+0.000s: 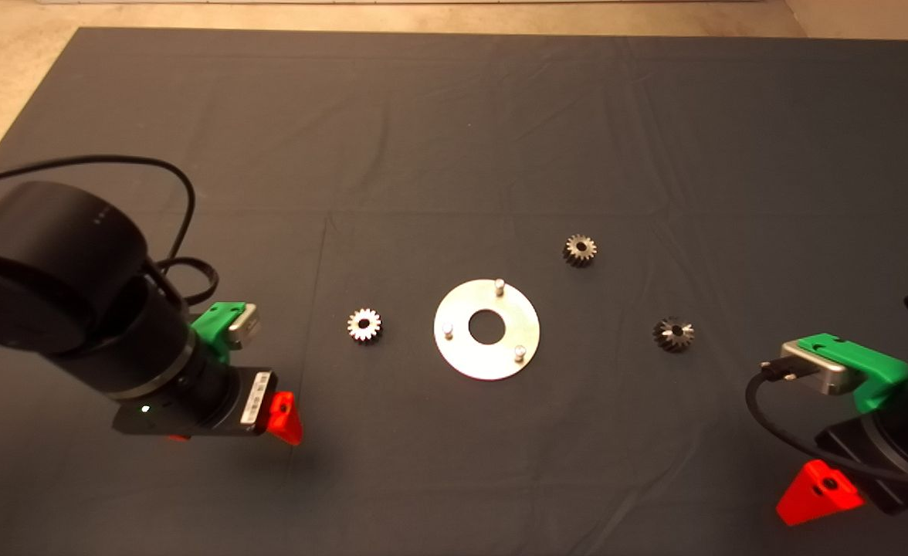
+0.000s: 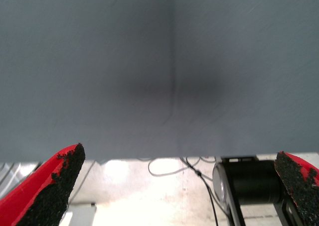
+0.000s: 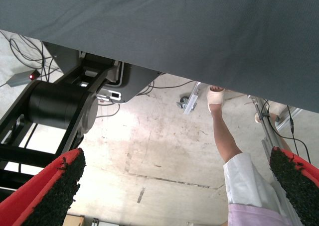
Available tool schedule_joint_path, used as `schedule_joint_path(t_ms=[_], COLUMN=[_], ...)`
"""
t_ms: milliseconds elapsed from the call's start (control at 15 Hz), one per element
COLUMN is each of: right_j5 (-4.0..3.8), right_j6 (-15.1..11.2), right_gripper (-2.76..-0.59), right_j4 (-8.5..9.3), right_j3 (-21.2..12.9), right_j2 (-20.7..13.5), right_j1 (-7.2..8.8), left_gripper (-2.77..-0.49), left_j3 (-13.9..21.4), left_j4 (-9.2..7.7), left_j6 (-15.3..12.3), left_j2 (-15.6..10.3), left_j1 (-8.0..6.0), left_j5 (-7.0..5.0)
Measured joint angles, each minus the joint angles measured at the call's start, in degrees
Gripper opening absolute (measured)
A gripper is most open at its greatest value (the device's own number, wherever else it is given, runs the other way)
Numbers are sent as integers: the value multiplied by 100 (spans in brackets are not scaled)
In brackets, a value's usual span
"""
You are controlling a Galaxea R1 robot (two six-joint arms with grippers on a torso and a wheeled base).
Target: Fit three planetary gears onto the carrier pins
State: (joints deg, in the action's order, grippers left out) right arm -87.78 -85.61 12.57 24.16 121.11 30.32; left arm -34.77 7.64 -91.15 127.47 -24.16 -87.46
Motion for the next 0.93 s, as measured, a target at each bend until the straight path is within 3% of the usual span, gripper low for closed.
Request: schedule_joint_path(t_ms=[533, 933], right_j5=[-2, -3], right_j6=[0, 0], right_gripper=[-61, -61], right_j4=[0, 2], right_j3=[0, 0], right_j2=[1, 16], right_j1=[0, 0], left_gripper=[-50, -50], left_j3=[-606, -1141], left_j4=[511, 840], left_j6=[-2, 2], left_j2=[1133, 1205], left_j1=[1, 18], left_j5=[43, 13])
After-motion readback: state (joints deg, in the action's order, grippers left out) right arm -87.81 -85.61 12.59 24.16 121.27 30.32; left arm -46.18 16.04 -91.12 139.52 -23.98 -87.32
